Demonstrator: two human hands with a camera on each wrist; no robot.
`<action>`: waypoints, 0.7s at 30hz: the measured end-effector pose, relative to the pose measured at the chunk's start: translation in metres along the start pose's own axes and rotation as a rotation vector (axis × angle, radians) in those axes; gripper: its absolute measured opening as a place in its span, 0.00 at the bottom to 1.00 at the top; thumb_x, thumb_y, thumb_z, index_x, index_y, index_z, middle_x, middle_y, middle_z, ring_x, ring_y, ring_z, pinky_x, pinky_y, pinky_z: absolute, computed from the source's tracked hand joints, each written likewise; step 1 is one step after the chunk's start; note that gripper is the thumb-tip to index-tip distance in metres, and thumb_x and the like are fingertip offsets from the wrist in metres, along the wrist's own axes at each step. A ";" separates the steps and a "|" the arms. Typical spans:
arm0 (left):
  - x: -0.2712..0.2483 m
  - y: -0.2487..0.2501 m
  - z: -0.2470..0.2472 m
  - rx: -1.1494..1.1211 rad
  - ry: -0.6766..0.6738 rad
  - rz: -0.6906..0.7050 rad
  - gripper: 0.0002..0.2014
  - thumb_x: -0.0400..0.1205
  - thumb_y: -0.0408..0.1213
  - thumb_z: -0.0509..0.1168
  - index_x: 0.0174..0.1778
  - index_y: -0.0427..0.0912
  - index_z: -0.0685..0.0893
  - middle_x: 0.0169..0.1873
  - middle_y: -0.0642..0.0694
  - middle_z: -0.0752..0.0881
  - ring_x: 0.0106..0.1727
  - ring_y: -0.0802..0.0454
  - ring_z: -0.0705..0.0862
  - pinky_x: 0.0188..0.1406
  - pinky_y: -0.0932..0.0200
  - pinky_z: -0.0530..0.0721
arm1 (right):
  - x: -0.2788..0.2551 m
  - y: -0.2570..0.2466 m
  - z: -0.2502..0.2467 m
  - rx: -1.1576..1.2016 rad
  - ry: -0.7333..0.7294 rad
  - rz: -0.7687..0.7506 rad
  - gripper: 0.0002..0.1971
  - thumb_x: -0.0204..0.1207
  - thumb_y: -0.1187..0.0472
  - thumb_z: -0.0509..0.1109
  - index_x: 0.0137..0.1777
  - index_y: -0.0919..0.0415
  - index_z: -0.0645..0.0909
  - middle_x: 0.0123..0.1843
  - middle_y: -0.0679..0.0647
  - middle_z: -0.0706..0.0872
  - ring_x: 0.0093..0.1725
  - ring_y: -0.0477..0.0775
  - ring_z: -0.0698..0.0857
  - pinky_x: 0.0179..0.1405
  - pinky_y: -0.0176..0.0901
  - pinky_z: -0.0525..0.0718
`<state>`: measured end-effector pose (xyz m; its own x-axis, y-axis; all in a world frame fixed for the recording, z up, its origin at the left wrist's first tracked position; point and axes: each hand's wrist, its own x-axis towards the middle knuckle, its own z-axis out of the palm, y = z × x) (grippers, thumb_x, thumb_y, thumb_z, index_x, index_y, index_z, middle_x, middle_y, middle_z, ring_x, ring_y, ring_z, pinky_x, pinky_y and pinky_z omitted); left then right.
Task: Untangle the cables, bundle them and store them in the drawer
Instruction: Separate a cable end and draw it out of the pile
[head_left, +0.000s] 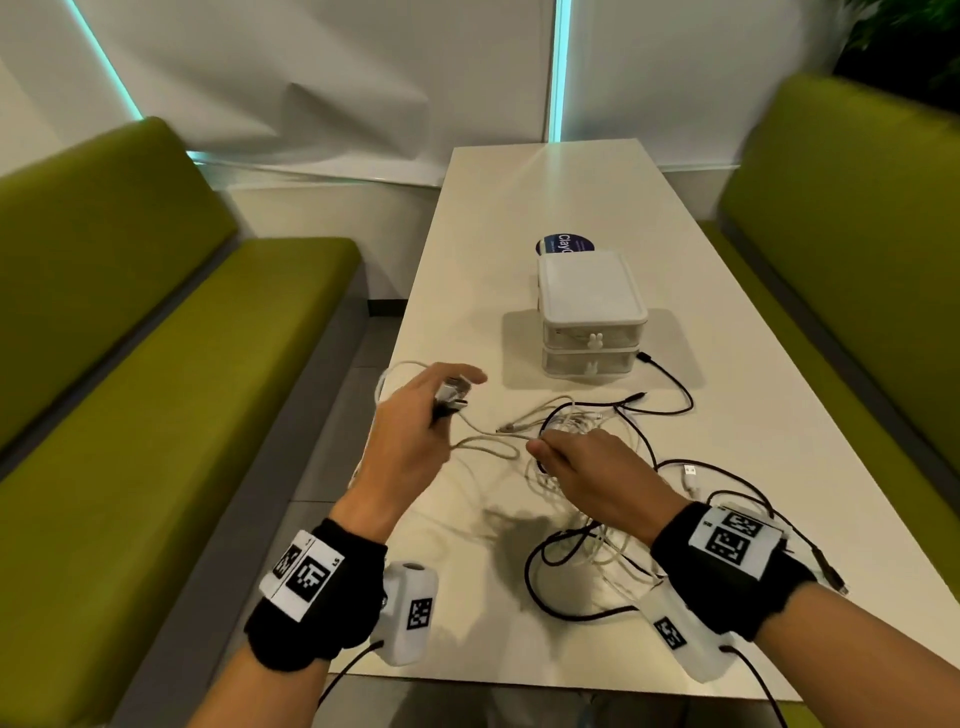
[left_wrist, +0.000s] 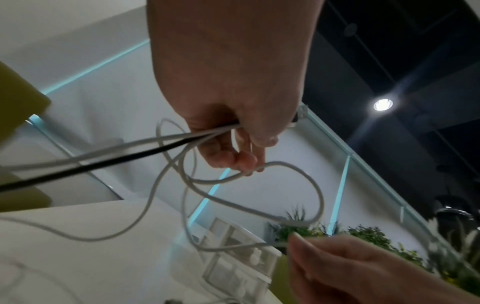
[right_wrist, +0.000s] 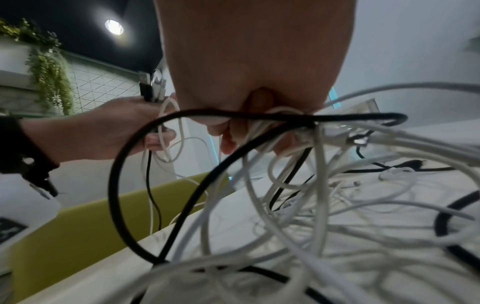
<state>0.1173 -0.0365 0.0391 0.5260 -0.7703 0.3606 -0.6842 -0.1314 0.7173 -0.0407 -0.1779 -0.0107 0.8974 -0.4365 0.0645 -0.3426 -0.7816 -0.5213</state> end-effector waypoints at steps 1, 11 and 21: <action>-0.001 0.005 0.005 0.004 -0.069 0.027 0.30 0.72 0.12 0.56 0.58 0.47 0.86 0.46 0.67 0.83 0.38 0.72 0.82 0.41 0.77 0.75 | 0.002 -0.002 0.001 -0.001 0.009 -0.016 0.17 0.86 0.43 0.52 0.40 0.51 0.71 0.38 0.55 0.87 0.41 0.60 0.85 0.42 0.55 0.83; -0.010 0.000 0.034 0.217 -0.270 0.024 0.09 0.79 0.27 0.63 0.45 0.45 0.86 0.44 0.46 0.90 0.49 0.42 0.86 0.45 0.54 0.77 | -0.005 -0.011 -0.005 0.031 -0.037 0.005 0.15 0.84 0.42 0.57 0.43 0.50 0.75 0.31 0.52 0.80 0.33 0.57 0.77 0.36 0.53 0.75; 0.004 -0.024 -0.004 0.055 -0.066 -0.143 0.11 0.85 0.27 0.59 0.42 0.41 0.84 0.41 0.59 0.85 0.41 0.64 0.81 0.35 0.75 0.72 | -0.004 -0.008 -0.003 0.085 -0.064 0.091 0.28 0.81 0.32 0.46 0.38 0.55 0.73 0.37 0.55 0.86 0.39 0.57 0.83 0.46 0.58 0.82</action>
<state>0.1378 -0.0344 0.0255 0.5864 -0.7807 0.2161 -0.6329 -0.2751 0.7238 -0.0426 -0.1714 -0.0043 0.8807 -0.4720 -0.0397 -0.4009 -0.6982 -0.5931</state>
